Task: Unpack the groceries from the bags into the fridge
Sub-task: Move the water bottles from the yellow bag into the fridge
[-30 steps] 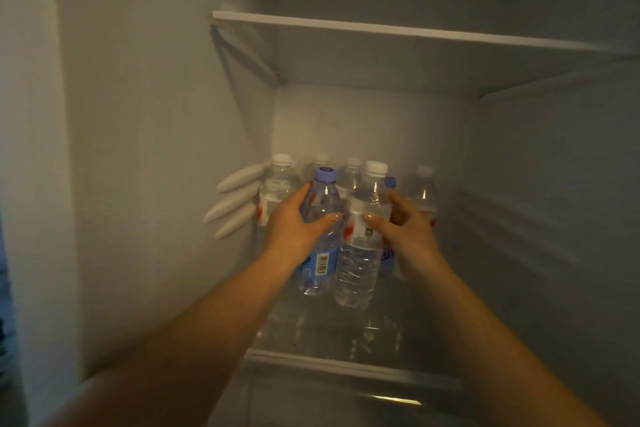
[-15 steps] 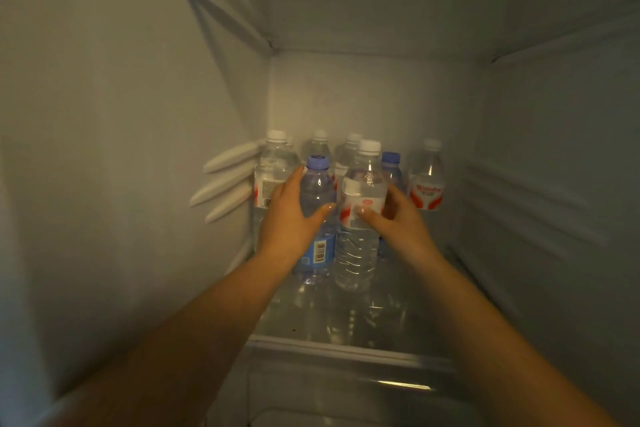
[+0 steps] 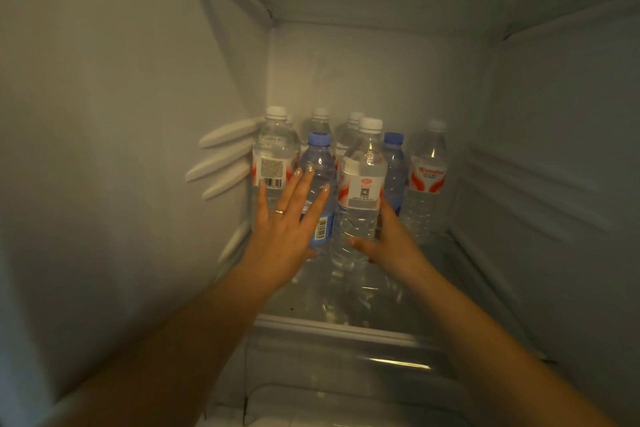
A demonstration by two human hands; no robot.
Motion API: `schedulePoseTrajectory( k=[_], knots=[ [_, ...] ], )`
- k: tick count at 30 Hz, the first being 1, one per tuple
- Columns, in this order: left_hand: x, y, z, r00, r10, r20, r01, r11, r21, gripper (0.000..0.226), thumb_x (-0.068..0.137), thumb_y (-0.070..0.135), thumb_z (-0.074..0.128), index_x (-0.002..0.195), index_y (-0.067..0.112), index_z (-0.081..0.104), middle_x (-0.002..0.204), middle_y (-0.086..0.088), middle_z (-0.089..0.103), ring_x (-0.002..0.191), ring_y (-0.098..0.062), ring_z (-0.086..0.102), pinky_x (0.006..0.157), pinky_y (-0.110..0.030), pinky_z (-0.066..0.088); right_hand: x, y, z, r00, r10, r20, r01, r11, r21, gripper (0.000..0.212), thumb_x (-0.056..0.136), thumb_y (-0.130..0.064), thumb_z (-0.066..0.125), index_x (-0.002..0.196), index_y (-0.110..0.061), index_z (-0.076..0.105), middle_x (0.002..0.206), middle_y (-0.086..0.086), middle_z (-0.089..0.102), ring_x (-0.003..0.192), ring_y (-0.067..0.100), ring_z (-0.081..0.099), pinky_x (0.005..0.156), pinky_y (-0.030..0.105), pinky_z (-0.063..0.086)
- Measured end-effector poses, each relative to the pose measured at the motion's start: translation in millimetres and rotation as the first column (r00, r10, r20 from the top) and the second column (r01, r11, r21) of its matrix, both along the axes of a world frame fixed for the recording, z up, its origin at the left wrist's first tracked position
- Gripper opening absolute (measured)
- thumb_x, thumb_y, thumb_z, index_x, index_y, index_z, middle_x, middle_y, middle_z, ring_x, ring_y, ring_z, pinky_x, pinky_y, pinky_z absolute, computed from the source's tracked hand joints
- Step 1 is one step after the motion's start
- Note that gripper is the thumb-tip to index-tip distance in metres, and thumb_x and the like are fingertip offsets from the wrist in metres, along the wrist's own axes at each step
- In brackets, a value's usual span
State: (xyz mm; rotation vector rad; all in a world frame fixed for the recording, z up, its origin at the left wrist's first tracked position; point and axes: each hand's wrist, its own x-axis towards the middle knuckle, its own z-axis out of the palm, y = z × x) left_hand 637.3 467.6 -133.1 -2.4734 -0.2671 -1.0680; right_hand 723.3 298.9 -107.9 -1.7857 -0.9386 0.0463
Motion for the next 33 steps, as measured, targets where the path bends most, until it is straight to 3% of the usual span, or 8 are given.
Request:
schedulePoseTrajectory(
  k=[5, 9, 12, 16, 22, 28, 30, 33],
  knots=[
    [5.7, 7.3, 1.4, 0.999, 0.03, -0.016, -0.03, 1.0, 0.007, 0.123, 0.053, 0.064, 0.078, 0.147, 0.012, 0.017, 0.154, -0.016, 0.01, 0.141, -0.035, 0.008, 0.103, -0.069, 0.016, 3.7, 8.5, 1.8, 1.0, -0.001, 0.029, 0.0, 1.0, 0.019, 0.076, 0.079, -0.013, 0.073, 0.133, -0.04, 0.027, 0.133, -0.008, 0.049, 0.121, 0.012, 0.048, 0.098, 0.043, 0.047],
    [10.5, 8.3, 1.5, 0.998, 0.053, -0.013, -0.053, 0.998, 0.02, 0.124, 0.05, 0.064, 0.079, 0.146, 0.011, 0.019, 0.153, -0.021, 0.018, 0.14, -0.035, 0.012, 0.102, -0.067, 0.014, 7.6, 14.9, 6.2, 0.998, -0.014, 0.056, 0.014, 1.0, -0.003, 0.078, 0.08, -0.012, 0.071, 0.141, -0.029, 0.025, 0.125, -0.013, 0.046, 0.115, 0.006, 0.045, 0.096, 0.038, 0.048],
    [14.6, 11.0, 1.5, 0.999, 0.043, -0.003, -0.043, 0.999, 0.011, 0.124, 0.049, 0.064, 0.08, 0.145, 0.011, 0.021, 0.153, -0.02, 0.017, 0.14, -0.035, 0.011, 0.101, -0.068, 0.017, 14.9, 19.7, 6.0, 0.996, -0.046, 0.077, 0.05, 0.998, -0.043, 0.081, 0.08, -0.012, 0.071, 0.144, -0.025, 0.023, 0.136, -0.005, 0.046, 0.121, 0.012, 0.046, 0.097, 0.036, 0.046],
    [16.6, 13.4, 0.4, 0.999, 0.053, -0.004, -0.053, 0.999, 0.01, 0.128, 0.048, 0.066, 0.08, 0.146, 0.013, 0.017, 0.153, -0.017, 0.011, 0.14, -0.035, 0.009, 0.102, -0.067, 0.019, 24.2, 26.1, 2.0, 0.995, -0.07, 0.07, 0.072, 0.997, -0.028, 0.082, 0.079, -0.009, 0.072, 0.144, -0.022, 0.025, 0.141, -0.001, 0.045, 0.128, 0.016, 0.044, 0.096, 0.023, 0.036],
    [13.9, 10.4, 2.6, 0.995, 0.086, -0.053, -0.087, 0.996, -0.02, 0.128, 0.051, 0.066, 0.079, 0.148, 0.013, 0.015, 0.154, -0.018, 0.007, 0.142, -0.034, 0.002, 0.103, -0.066, 0.019, 25.3, 26.8, 0.4, 0.995, -0.076, 0.069, 0.078, 0.997, -0.024, 0.081, 0.078, -0.009, 0.073, 0.143, -0.023, 0.027, 0.14, -0.001, 0.045, 0.128, 0.017, 0.044, 0.098, 0.026, 0.037],
    [-2.9, -4.3, 9.7, 0.992, 0.039, -0.117, -0.056, 0.988, -0.144, 0.109, 0.075, 0.058, 0.067, 0.151, 0.018, -0.002, 0.157, -0.012, -0.011, 0.143, -0.029, -0.012, 0.109, -0.06, -0.003, 10.9, 9.8, 2.0, 0.996, -0.082, 0.022, 0.083, 0.995, -0.049, 0.081, 0.077, -0.016, 0.075, 0.142, -0.027, 0.027, 0.132, -0.005, 0.051, 0.119, 0.01, 0.049, 0.09, 0.022, 0.04],
    [-14.2, -11.7, 10.8, 0.995, -0.037, -0.098, 0.014, 0.974, -0.227, 0.101, 0.078, 0.049, 0.068, 0.151, 0.019, 0.005, 0.158, -0.012, 0.002, 0.145, -0.029, 0.0, 0.112, -0.059, 0.002, 0.5, 0.5, 3.8, 0.992, -0.118, 0.044, 0.12, 0.991, -0.062, 0.078, 0.077, -0.016, 0.076, 0.14, -0.027, 0.032, 0.125, -0.008, 0.053, 0.113, 0.007, 0.051, 0.082, 0.014, 0.041],
    [-33.5, -21.6, 7.0, 0.985, -0.166, -0.041, 0.15, 0.953, -0.264, 0.089, 0.067, 0.034, 0.08, 0.143, 0.013, 0.036, 0.143, -0.014, 0.039, 0.134, -0.034, 0.033, 0.105, -0.06, 0.029, -22.6, -18.4, 6.0, 0.979, -0.169, 0.11, 0.181, 0.978, -0.107, 0.07, 0.074, -0.01, 0.077, 0.134, -0.022, 0.044, 0.124, -0.003, 0.056, 0.112, 0.014, 0.056, 0.086, 0.018, 0.045]
  ],
)
